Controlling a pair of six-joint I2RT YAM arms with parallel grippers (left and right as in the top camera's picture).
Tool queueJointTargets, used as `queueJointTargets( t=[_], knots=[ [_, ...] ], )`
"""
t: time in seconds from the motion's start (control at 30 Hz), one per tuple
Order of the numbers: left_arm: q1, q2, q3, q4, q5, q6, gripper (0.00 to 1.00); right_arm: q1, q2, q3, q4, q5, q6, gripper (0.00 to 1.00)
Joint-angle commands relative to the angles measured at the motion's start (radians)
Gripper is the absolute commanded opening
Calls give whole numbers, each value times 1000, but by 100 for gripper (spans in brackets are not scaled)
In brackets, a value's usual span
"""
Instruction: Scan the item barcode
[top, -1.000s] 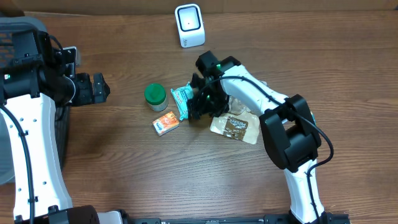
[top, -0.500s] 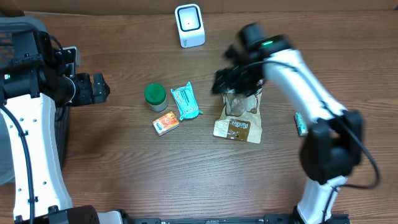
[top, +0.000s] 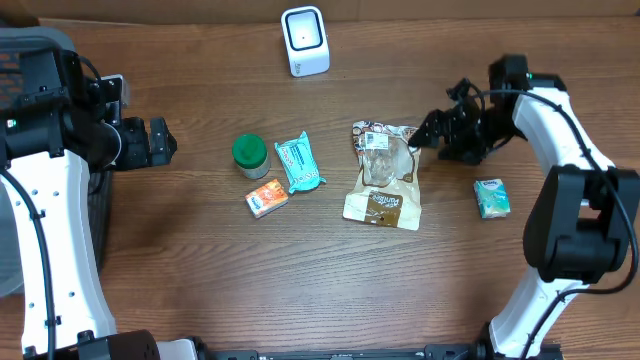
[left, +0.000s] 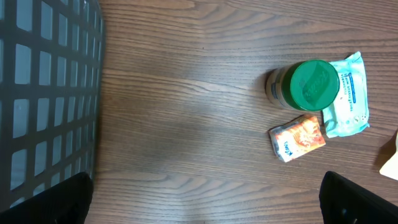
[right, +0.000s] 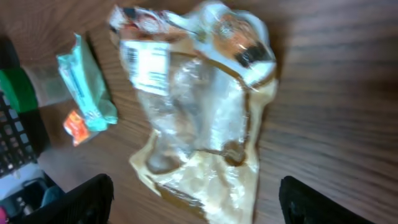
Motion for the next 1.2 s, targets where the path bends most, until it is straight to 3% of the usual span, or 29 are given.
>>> queueJointTargets(
  t=[0.0, 0.4, 0.63, 0.77, 1.17],
  knots=[
    [4, 0, 0, 0, 10, 15, 100, -6, 17, -54, 59, -56, -45, 84],
    [4, 0, 0, 0, 10, 15, 100, 25, 66, -227, 292, -121, 2, 71],
    [4, 0, 0, 0, 10, 15, 100, 135, 66, -308, 457, -124, 148, 63],
    [4, 0, 0, 0, 10, 15, 100, 242, 66, -329, 589, -123, 307, 52],
    [4, 0, 0, 0, 10, 15, 100, 446, 66, -329, 812, -121, 470, 49]
  ],
)
